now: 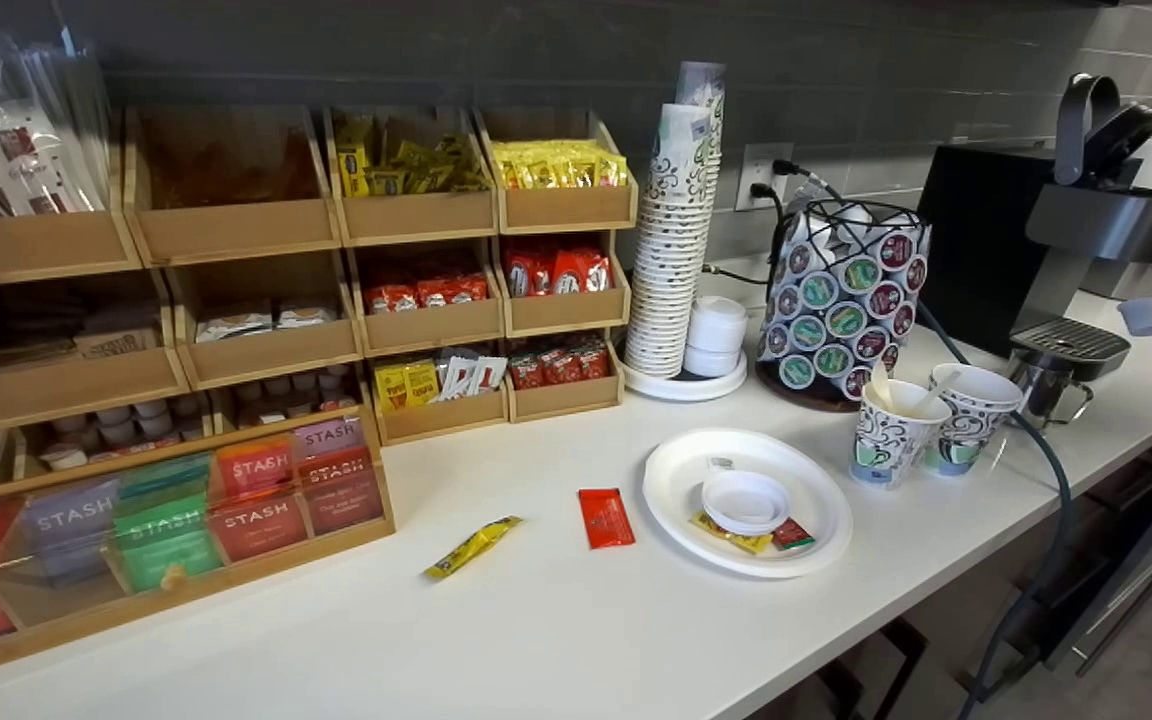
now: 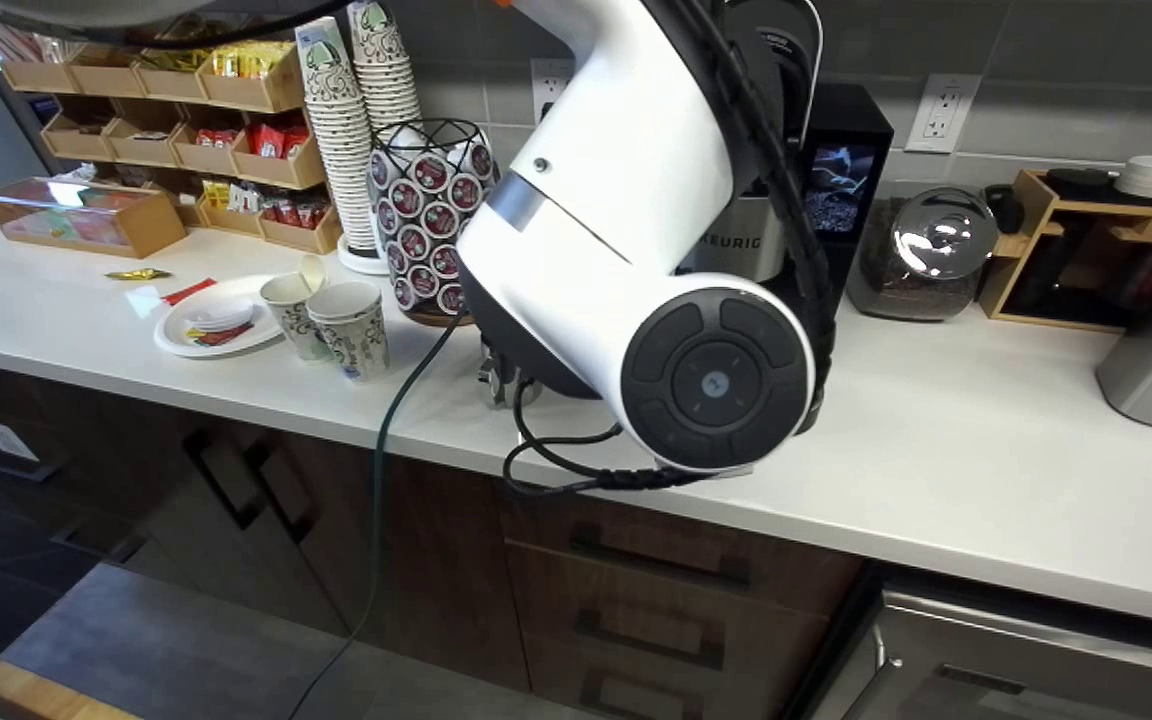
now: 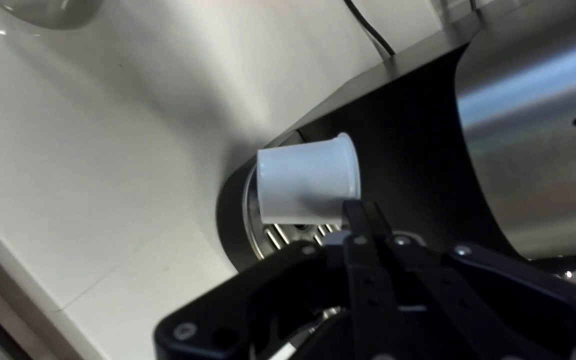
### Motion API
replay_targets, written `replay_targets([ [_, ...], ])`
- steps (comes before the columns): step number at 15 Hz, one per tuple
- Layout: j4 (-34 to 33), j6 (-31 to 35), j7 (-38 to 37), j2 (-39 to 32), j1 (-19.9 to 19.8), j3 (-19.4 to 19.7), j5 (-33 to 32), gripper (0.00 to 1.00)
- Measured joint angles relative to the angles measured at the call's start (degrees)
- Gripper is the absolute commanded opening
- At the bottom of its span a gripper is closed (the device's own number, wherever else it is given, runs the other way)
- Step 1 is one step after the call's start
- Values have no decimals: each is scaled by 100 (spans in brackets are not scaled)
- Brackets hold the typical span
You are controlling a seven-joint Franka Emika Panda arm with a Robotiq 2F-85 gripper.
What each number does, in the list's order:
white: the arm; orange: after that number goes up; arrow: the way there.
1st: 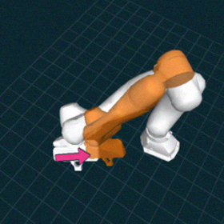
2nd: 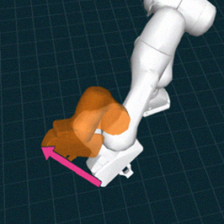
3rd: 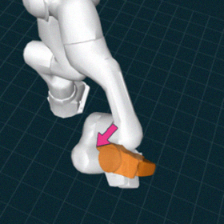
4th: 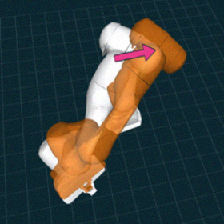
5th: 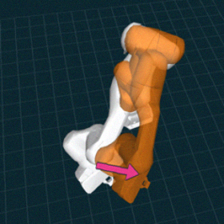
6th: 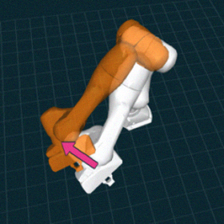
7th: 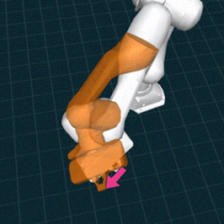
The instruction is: Remove the coffee pod from the two stacked coffee cups on the right then put the coffee pod on the base of the coffeemaker.
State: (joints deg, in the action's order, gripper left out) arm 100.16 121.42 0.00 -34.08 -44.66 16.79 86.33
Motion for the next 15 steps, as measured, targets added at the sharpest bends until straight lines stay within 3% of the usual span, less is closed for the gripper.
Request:
replay_targets([
  [8, -498, 1106, 617, -537, 193, -155, 1762, 0],
  [15, -1064, 1446, 639, -1139, 310, -153, 1977, 0],
])
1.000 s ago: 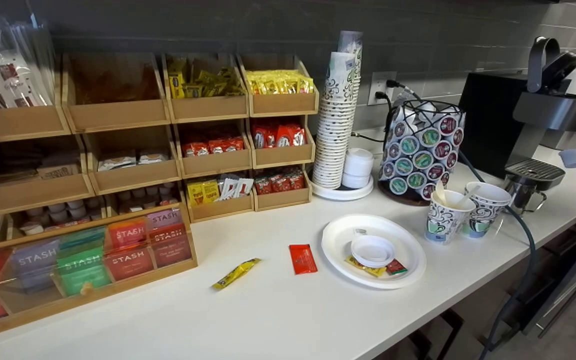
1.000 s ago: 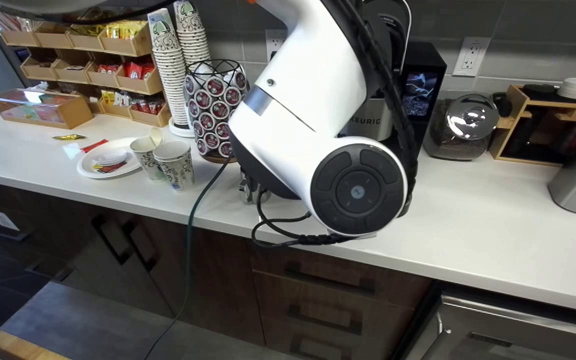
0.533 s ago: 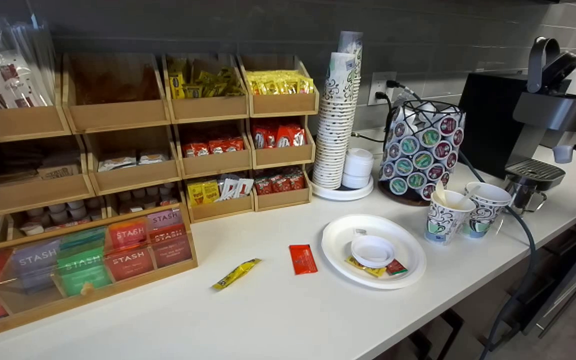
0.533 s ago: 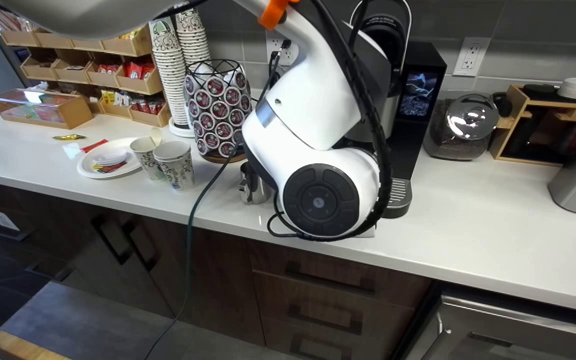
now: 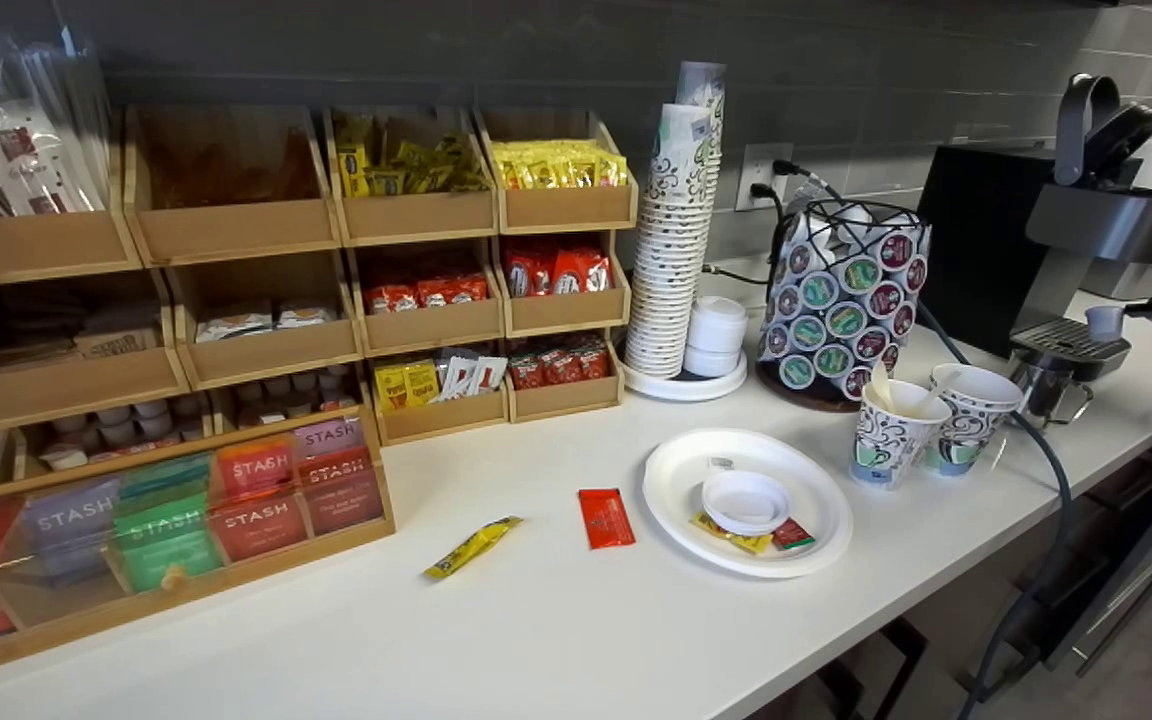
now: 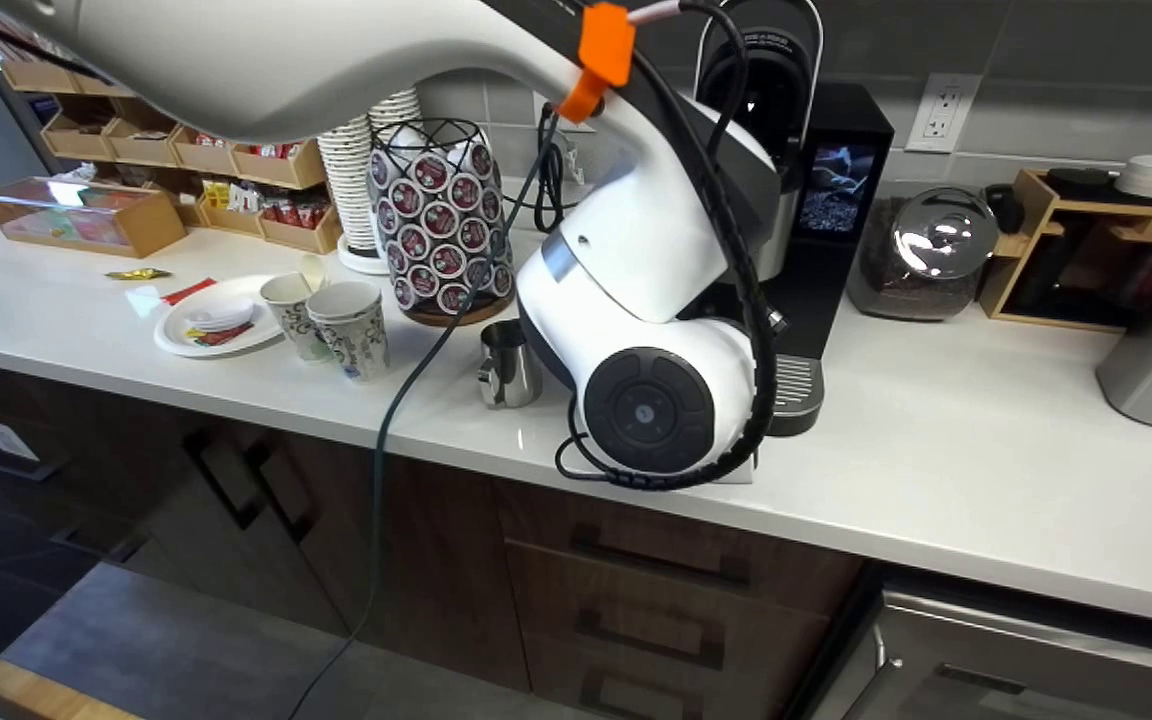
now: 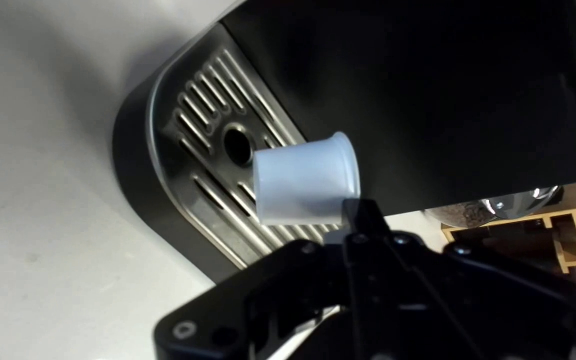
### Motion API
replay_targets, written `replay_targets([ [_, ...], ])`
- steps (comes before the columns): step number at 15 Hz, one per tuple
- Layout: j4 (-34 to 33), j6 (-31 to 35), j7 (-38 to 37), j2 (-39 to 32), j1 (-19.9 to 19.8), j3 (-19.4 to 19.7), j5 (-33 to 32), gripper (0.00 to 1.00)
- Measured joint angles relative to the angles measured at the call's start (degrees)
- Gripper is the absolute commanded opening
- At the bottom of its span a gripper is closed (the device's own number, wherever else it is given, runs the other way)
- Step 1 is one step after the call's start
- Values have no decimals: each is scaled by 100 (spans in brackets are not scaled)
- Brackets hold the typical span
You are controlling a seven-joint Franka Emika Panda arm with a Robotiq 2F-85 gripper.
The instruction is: Remove the coffee pod from the two stacked coffee cups on the right then put the coffee pod on the base of the coffeemaker.
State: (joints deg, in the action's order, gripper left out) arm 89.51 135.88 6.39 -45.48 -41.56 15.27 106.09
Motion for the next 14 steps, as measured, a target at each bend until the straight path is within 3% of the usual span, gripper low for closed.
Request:
replay_targets([
  [9, -336, 7, 41, -288, 17, 6, 466, 0],
  [14, -192, -144, -91, -294, -48, 183, 47, 1],
])
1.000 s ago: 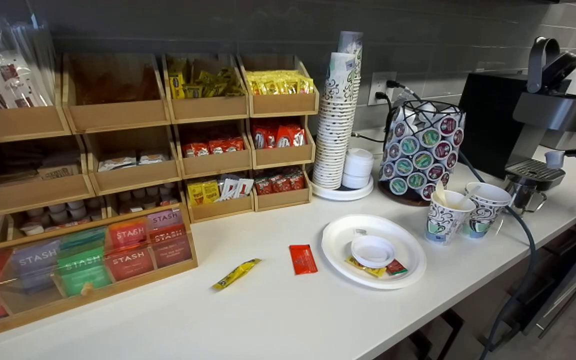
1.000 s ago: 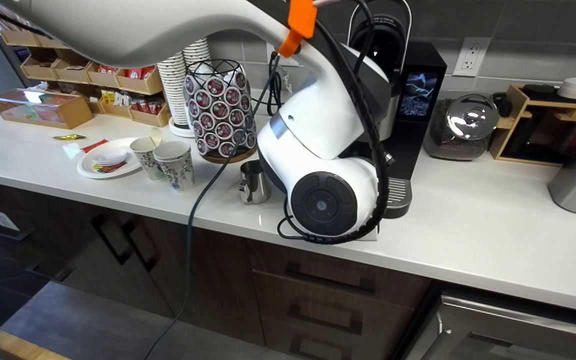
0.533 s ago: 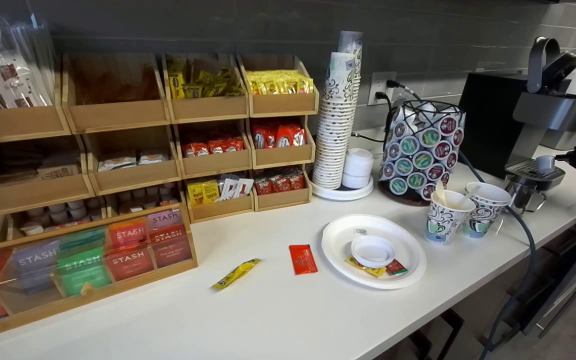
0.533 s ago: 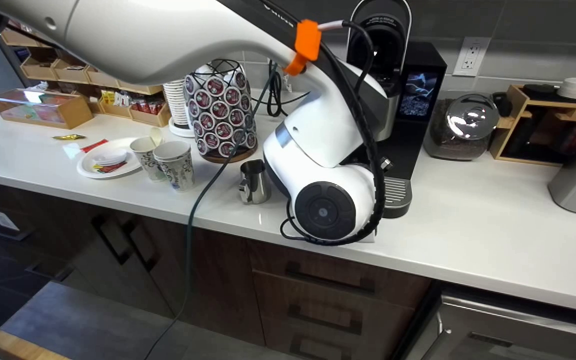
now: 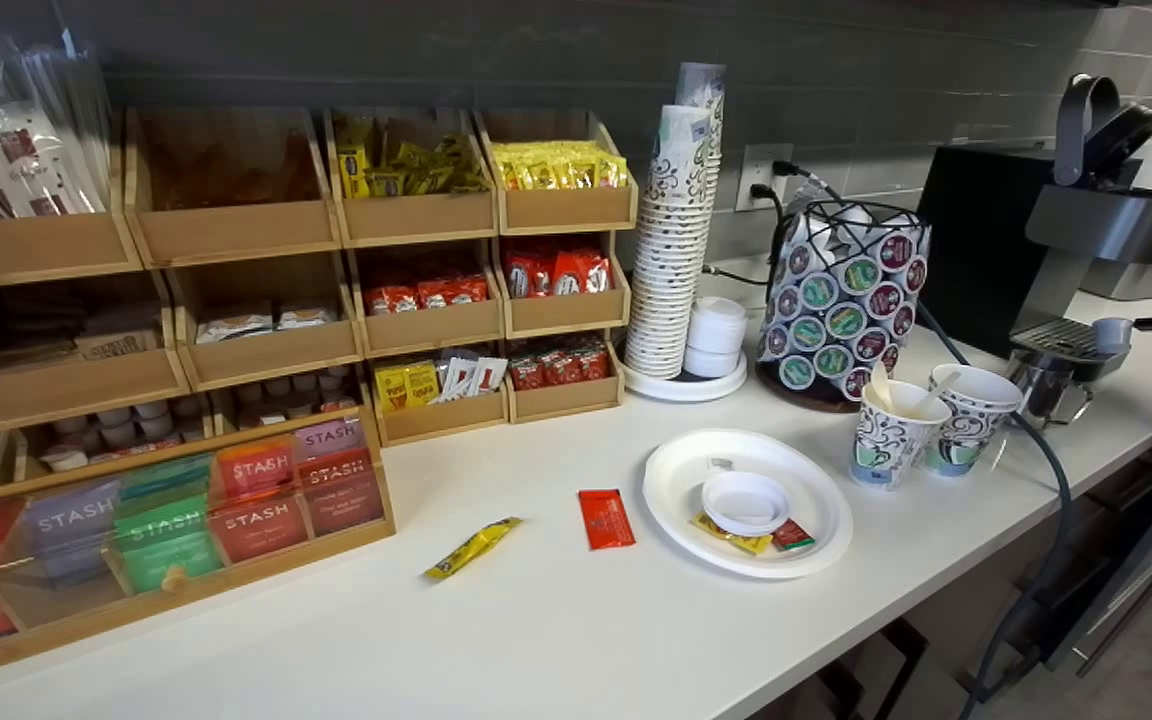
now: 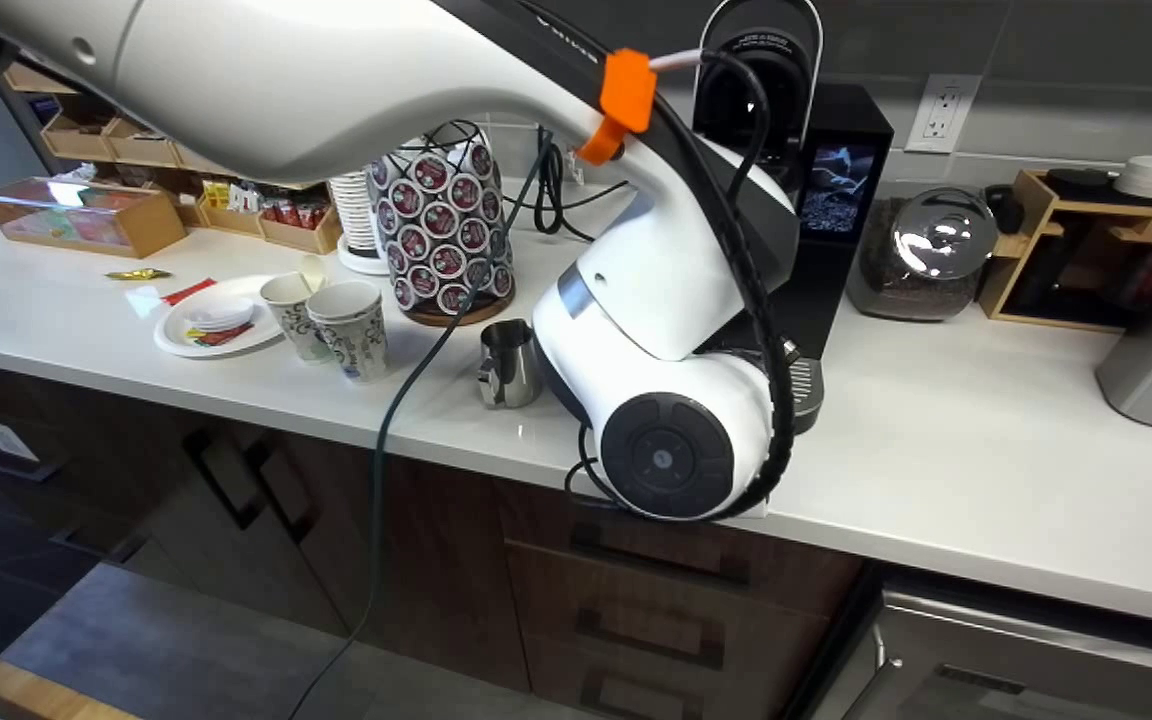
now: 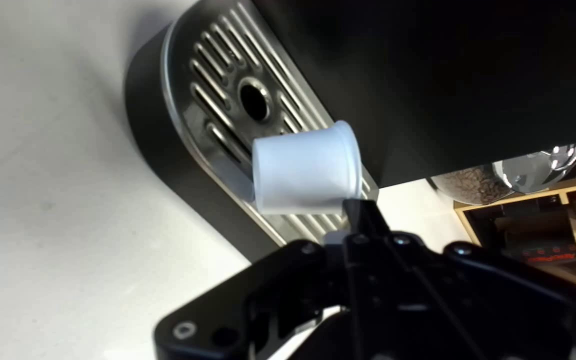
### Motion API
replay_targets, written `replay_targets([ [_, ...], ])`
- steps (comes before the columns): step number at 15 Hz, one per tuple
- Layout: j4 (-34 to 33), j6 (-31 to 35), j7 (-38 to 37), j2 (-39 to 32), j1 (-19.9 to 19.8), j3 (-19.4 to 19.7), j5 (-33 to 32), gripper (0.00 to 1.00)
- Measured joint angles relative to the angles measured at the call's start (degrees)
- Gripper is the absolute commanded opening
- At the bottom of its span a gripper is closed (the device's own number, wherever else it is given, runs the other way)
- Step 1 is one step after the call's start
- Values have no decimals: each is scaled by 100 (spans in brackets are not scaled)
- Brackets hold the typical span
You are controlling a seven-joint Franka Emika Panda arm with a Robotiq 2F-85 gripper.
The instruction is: Remove the coffee pod from the two stacked coffee cups on the right then put the coffee pod on the base of the coffeemaker.
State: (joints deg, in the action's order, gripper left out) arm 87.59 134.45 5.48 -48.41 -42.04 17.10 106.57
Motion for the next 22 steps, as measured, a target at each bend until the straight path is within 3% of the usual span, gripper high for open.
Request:
replay_targets([
  [5, -4, -96, -20, 5, -3, -28, -56, 0],
  [11, 10, -1150, 29, -2, -149, -222, 236, 0],
  [12, 14, -1300, 29, -9, -188, -240, 293, 26],
  [15, 16, -1525, 21, -38, -298, -247, 356, 40],
  [22, 30, -1275, 208, -9, -574, 85, 328, 94],
])
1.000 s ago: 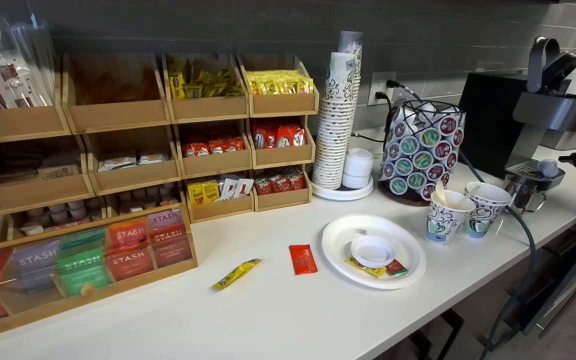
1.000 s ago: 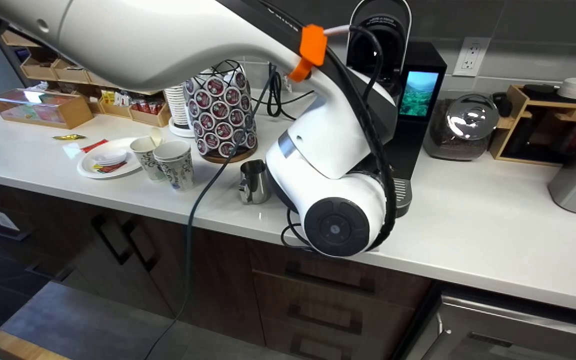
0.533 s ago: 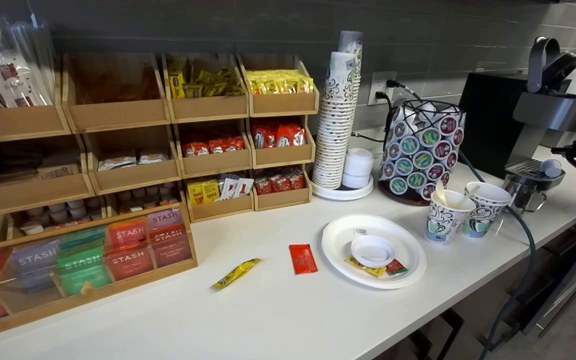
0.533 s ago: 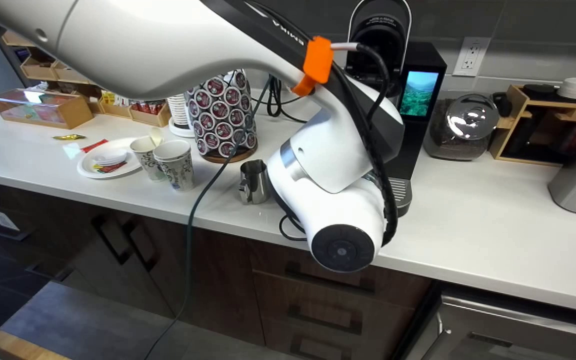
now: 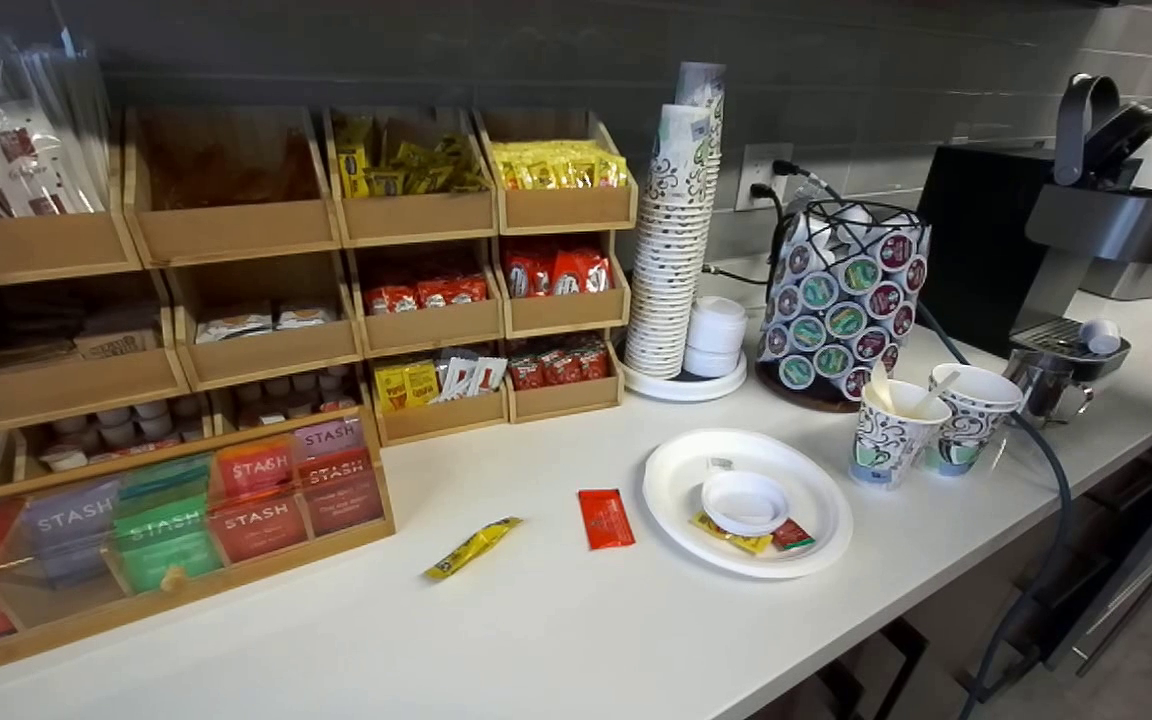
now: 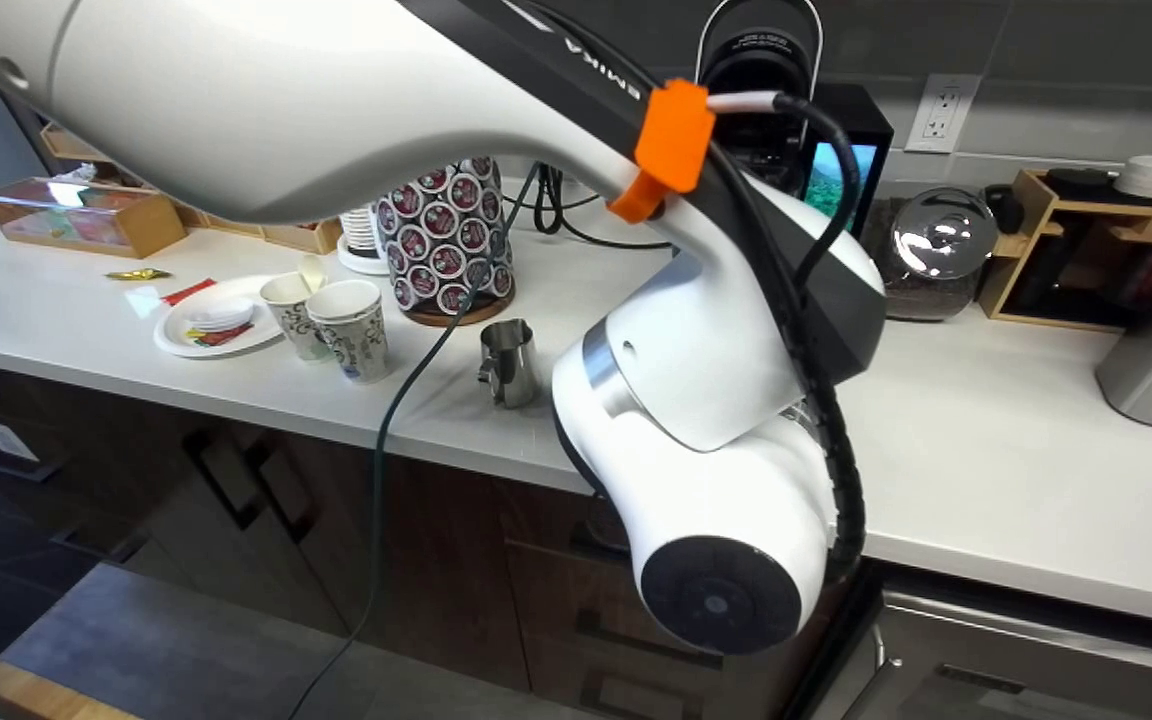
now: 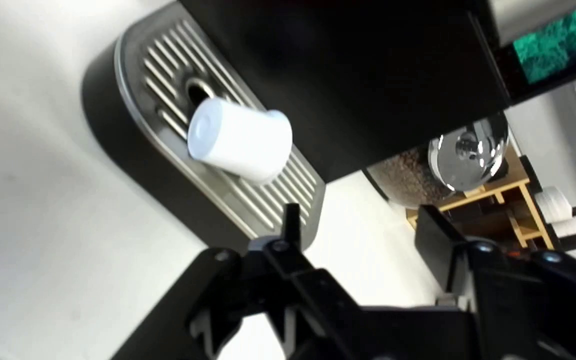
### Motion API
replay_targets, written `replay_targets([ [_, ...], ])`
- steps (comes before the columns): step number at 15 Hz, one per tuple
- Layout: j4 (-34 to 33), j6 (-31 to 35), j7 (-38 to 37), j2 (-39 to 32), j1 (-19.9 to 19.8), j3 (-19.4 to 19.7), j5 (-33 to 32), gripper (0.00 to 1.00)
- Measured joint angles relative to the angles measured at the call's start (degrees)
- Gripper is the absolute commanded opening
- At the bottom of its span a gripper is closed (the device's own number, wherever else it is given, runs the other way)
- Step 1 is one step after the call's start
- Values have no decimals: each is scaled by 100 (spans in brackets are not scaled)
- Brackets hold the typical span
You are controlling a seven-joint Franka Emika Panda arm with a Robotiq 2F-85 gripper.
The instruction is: Remove the coffee pod from the two stacked coffee cups on the right then put the coffee pod on the base of the coffeemaker.
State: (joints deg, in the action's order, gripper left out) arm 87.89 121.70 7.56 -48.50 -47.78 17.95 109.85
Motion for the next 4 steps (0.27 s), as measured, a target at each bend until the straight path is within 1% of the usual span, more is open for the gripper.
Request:
replay_targets([
  [1, 50, 103, 204, 50, 8, 80, -19, 99],
  [4, 469, 139, 1346, 380, 11, 172, -10, 99],
])
